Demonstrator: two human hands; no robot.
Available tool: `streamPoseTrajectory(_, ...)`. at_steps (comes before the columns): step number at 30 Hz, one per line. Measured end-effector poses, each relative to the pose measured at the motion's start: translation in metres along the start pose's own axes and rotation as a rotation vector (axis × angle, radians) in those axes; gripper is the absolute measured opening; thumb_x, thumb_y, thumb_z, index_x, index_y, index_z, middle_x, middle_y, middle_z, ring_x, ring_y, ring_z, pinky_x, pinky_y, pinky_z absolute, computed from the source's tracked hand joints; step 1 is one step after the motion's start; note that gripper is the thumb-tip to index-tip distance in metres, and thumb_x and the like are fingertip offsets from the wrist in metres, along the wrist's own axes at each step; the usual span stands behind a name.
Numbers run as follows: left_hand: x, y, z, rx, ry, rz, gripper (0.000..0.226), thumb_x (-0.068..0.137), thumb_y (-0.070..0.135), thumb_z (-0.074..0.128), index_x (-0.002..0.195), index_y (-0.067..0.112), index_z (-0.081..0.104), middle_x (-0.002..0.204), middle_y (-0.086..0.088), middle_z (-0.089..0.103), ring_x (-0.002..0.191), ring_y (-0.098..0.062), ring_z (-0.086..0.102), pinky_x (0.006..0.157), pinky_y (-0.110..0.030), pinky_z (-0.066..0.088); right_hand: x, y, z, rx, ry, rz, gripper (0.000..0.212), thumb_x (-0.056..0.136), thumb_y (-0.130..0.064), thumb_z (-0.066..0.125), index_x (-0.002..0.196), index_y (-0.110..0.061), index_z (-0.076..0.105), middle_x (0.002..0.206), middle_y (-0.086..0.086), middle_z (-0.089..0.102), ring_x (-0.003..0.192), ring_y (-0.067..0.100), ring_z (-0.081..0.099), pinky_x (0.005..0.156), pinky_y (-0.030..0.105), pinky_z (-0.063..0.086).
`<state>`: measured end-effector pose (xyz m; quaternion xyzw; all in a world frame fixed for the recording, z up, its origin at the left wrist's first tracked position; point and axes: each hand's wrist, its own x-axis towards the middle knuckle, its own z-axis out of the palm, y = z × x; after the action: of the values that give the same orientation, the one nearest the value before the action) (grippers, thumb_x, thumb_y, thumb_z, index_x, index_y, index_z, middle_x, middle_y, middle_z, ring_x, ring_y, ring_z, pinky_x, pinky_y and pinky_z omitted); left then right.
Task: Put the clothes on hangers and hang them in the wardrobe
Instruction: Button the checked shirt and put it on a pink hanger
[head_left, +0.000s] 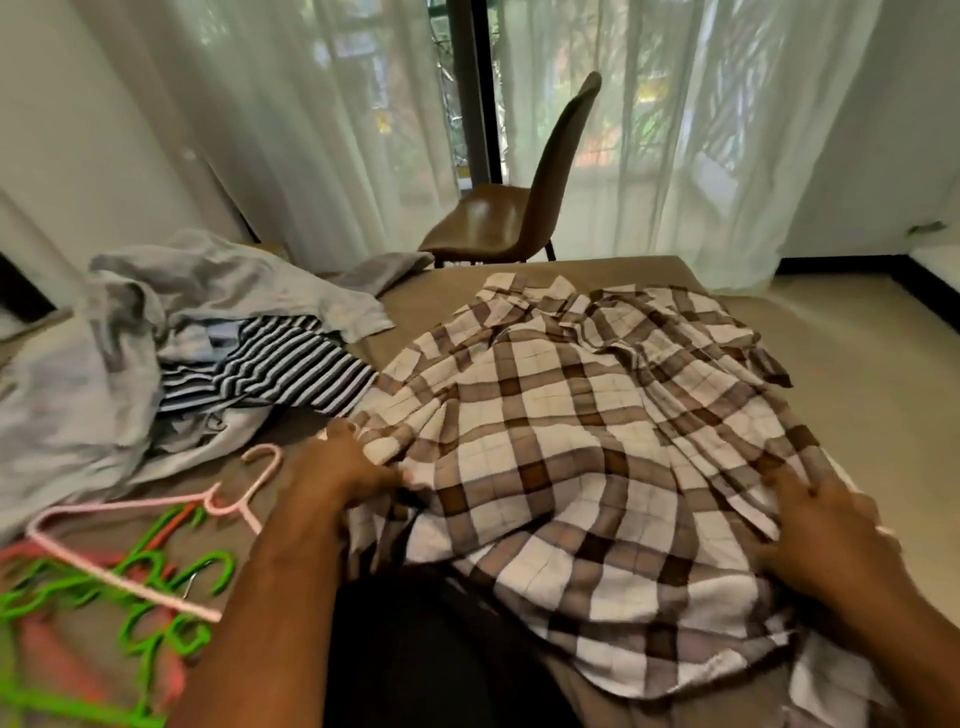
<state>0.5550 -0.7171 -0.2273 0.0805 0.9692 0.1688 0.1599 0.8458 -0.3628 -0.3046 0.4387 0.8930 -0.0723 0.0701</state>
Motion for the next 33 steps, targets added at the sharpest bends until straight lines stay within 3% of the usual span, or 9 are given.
streamPoseTrajectory(2, -0.019, -0.016, 0.004, -0.111, -0.002, 0.003, 0.094, 0.067, 0.043, 0.091, 0.146, 0.012, 0.048, 0.142, -0.011, 0.055, 0.128, -0.028, 0.054, 0.096, -0.027, 0.043, -0.001, 0.012, 0.004, 0.079, -0.037, 0.011, 0.057, 0.082, -0.047, 0.072, 0.127, -0.029, 0.042, 0.159, 0.015, 0.033, 0.120, 0.040, 0.055, 0.087, 0.041, 0.050)
streamPoseTrajectory(6, -0.034, -0.019, 0.004, -0.272, 0.267, 0.000, 0.023, 0.092, 0.014, 0.064, 0.113, 0.007, 0.071, 0.108, -0.018, 0.074, 0.102, -0.033, 0.068, 0.084, -0.034, 0.050, 0.002, 0.022, -0.020, 0.158, 0.029, 0.032, 0.026, 0.090, -0.026, 0.067, 0.114, -0.015, 0.070, 0.105, 0.021, 0.072, 0.086, 0.038, 0.067, 0.063, 0.034, 0.043)
streamPoseTrajectory(13, -0.089, 0.068, -0.038, -0.339, 0.518, 0.232, 0.029, 0.101, 0.029, 0.054, 0.121, 0.013, 0.065, 0.116, -0.017, 0.069, 0.109, -0.036, 0.062, 0.086, -0.036, 0.043, -0.022, -0.017, -0.126, 0.534, 0.223, -0.084, 0.019, 0.098, -0.025, 0.062, 0.099, -0.012, 0.076, 0.095, 0.012, 0.069, 0.085, 0.031, 0.061, 0.071, 0.036, 0.043)
streamPoseTrajectory(16, -0.108, 0.107, -0.012, -0.159, 0.188, 0.335, 0.033, 0.100, 0.027, 0.052, 0.133, 0.023, 0.055, 0.127, -0.013, 0.063, 0.114, -0.034, 0.058, 0.088, -0.037, 0.046, -0.052, -0.044, -0.141, 0.776, -0.009, -0.374, 0.018, 0.096, -0.028, 0.067, 0.114, -0.030, 0.071, 0.109, -0.012, 0.067, 0.091, 0.007, 0.064, 0.072, 0.025, 0.049)
streamPoseTrajectory(19, -0.127, 0.122, 0.035, 0.098, -0.299, 0.412, 0.042, 0.099, 0.028, 0.058, 0.140, 0.022, 0.051, 0.133, -0.012, 0.060, 0.118, -0.031, 0.059, 0.095, -0.033, 0.050, -0.061, -0.051, -0.105, 0.442, -0.350, -0.614, 0.054, 0.095, -0.030, 0.067, 0.140, -0.052, 0.047, 0.132, -0.029, 0.049, 0.116, -0.003, 0.054, 0.090, 0.013, 0.045)
streamPoseTrajectory(23, -0.124, 0.110, 0.056, 0.226, -0.598, 0.349, 0.058, 0.094, 0.059, 0.059, 0.105, 0.005, 0.073, 0.103, -0.010, 0.076, 0.093, -0.026, 0.073, 0.088, -0.040, 0.059, -0.067, -0.051, -0.051, 0.210, -0.553, -0.589, 0.046, 0.098, -0.031, 0.060, 0.140, -0.047, 0.052, 0.138, -0.017, 0.059, 0.122, 0.008, 0.057, 0.105, 0.029, 0.048)
streamPoseTrajectory(27, -0.094, 0.121, 0.042, 0.026, -0.233, 0.339, 0.043, 0.097, 0.055, 0.056, 0.086, 0.016, 0.072, 0.076, -0.001, 0.074, 0.068, -0.016, 0.072, 0.073, -0.035, 0.060, -0.061, -0.048, -0.060, 0.212, -0.579, -0.471, 0.020, 0.095, -0.039, 0.067, 0.113, -0.033, 0.073, 0.106, -0.014, 0.071, 0.094, 0.001, 0.066, 0.087, 0.024, 0.055)
streamPoseTrajectory(30, -0.052, 0.147, 0.046, -0.105, -0.029, 0.385, 0.029, 0.099, 0.044, 0.057, 0.091, 0.020, 0.070, 0.085, -0.002, 0.074, 0.074, -0.018, 0.071, 0.077, -0.039, 0.061, -0.048, -0.057, -0.070, 0.411, -0.342, -0.399, 0.022, 0.096, -0.045, 0.065, 0.090, -0.026, 0.073, 0.083, -0.007, 0.072, 0.068, 0.000, 0.065, 0.065, 0.023, 0.053)
streamPoseTrajectory(33, -0.003, 0.167, 0.059, -0.116, 0.187, 0.380, 0.022, 0.098, 0.031, 0.056, 0.112, 0.016, 0.066, 0.109, -0.008, 0.070, 0.095, -0.026, 0.068, 0.083, -0.041, 0.058, -0.035, -0.074, -0.059, 0.504, -0.226, -0.351, 0.020, 0.095, -0.050, 0.063, 0.103, -0.032, 0.068, 0.090, -0.010, 0.069, 0.078, 0.003, 0.065, 0.070, 0.024, 0.056)
